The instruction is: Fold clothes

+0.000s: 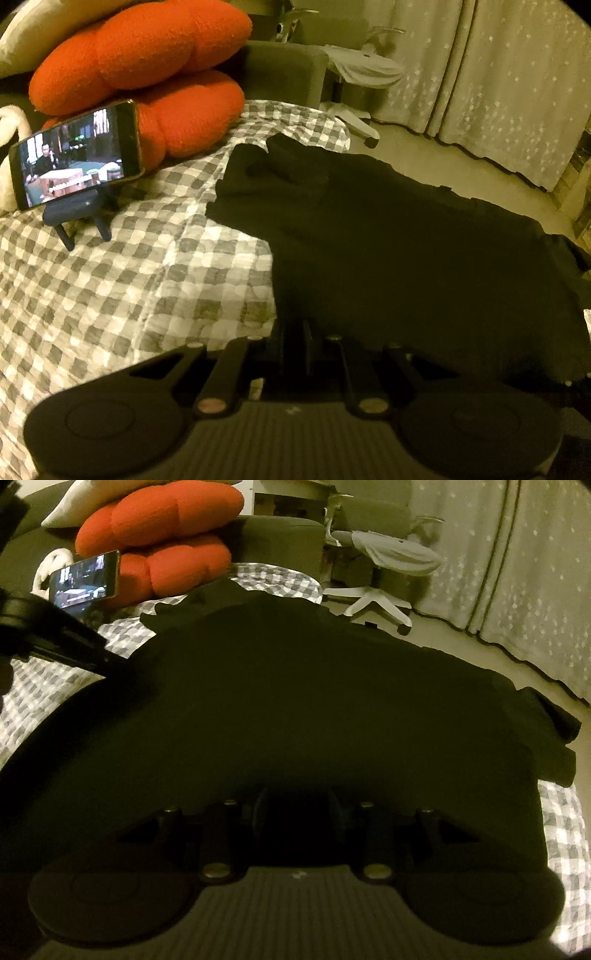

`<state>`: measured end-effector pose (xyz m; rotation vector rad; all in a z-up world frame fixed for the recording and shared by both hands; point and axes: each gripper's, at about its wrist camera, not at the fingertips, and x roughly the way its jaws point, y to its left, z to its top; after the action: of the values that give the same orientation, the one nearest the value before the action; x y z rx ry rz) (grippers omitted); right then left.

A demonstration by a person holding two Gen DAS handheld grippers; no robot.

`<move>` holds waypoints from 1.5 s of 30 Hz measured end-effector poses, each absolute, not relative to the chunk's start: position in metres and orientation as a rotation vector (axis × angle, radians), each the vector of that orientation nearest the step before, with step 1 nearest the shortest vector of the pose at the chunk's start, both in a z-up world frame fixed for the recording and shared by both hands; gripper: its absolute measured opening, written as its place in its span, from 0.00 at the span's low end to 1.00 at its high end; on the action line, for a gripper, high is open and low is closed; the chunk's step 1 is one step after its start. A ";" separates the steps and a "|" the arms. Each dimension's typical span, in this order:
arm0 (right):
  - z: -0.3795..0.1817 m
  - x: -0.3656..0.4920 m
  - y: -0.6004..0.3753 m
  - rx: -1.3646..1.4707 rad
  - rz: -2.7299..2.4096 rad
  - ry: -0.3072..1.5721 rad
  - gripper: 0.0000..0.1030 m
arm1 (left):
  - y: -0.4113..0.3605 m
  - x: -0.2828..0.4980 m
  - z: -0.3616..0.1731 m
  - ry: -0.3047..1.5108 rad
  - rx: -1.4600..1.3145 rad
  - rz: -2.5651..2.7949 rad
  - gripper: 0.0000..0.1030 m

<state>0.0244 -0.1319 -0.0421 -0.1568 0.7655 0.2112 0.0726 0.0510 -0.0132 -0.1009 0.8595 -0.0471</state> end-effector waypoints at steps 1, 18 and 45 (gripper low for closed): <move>-0.041 0.024 -0.132 -0.153 0.209 0.762 0.38 | 0.049 0.073 -0.013 0.862 -0.116 -0.053 0.10; -0.032 0.025 -0.161 -0.072 0.100 0.678 0.20 | 0.032 0.090 -0.024 0.897 -0.143 -0.066 0.10; -0.029 0.017 -0.125 0.097 0.166 0.755 0.10 | 0.164 0.132 -0.019 0.867 -0.365 0.032 0.01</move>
<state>0.0172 -0.1246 -0.0287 0.0967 0.7551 0.1658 0.1316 0.1636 -0.0189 -0.3650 0.8665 0.0324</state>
